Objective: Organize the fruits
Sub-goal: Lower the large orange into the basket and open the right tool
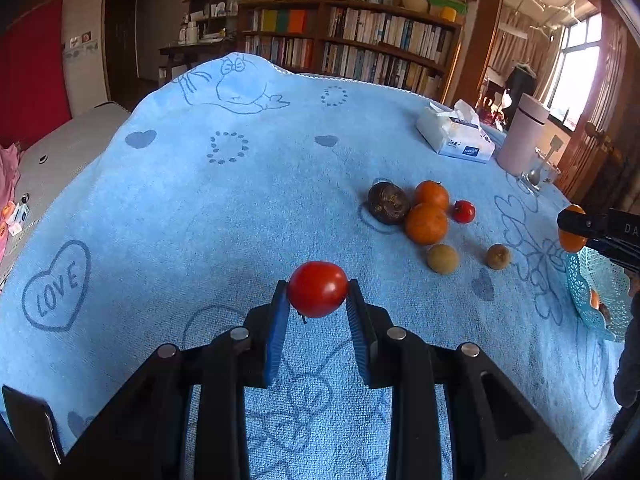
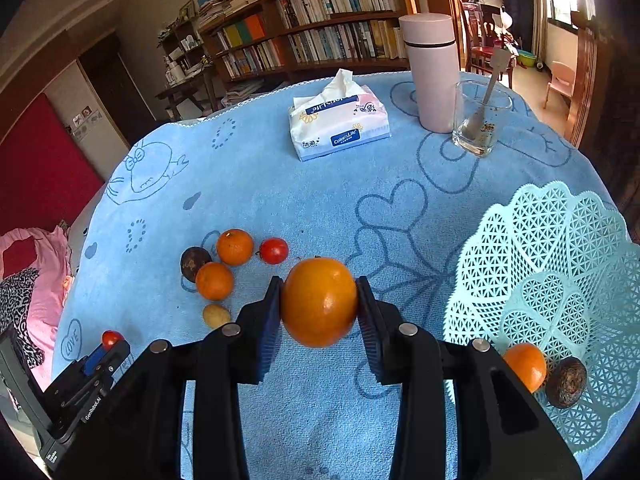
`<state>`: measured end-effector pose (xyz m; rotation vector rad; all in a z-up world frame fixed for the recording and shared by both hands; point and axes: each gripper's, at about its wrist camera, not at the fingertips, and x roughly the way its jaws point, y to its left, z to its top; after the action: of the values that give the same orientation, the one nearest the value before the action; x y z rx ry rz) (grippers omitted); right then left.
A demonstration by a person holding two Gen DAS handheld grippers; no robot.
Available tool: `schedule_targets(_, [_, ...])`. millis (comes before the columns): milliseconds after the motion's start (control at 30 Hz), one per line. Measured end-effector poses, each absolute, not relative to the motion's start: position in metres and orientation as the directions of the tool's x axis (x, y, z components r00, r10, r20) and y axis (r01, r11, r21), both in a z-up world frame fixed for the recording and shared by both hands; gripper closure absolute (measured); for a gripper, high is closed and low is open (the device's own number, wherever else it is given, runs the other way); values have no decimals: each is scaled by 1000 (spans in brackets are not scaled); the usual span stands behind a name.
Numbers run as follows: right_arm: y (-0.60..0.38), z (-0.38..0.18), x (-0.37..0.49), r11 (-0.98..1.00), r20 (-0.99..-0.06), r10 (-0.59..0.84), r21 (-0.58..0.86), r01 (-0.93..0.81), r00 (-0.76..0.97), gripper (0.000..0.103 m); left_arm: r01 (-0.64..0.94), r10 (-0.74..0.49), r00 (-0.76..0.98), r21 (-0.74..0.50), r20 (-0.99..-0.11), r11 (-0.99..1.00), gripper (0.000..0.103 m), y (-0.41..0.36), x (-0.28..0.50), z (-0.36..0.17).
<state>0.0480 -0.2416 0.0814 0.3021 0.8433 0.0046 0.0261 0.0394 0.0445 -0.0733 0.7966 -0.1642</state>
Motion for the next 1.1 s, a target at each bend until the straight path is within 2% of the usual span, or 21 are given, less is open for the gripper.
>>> schedule_targets(433, [-341,68,1,912,-766,-13,255,322,643,65,151,-189,665,-118,-722,982,74,24,22,41])
schedule_targets(633, [-370,61,-12,876,-766,-11,303,376,643,64,172,-192,665,-101,-722,980,74,12,20,44])
schedule_targets(667, [-373,63,-14,871,-760,-17,308,383,649,63,176,-193,664,-99,-722,979,74,10,20,44])
schedule_targets(700, [-377,64,-17,865,-755,-20,316,390,655,54,181,-194,664,-97,-722,979,74,8,20,44])
schedule_targets(767, [-384,68,-24,853,-740,-34,329,406,672,48,191,-199,661,-95,-723,977,74,3,19,45])
schedule_targets(1100, [-396,72,-55,834,-684,-143,305,459,715,47,248,-230,640,-86,-733,965,74,-18,14,46])
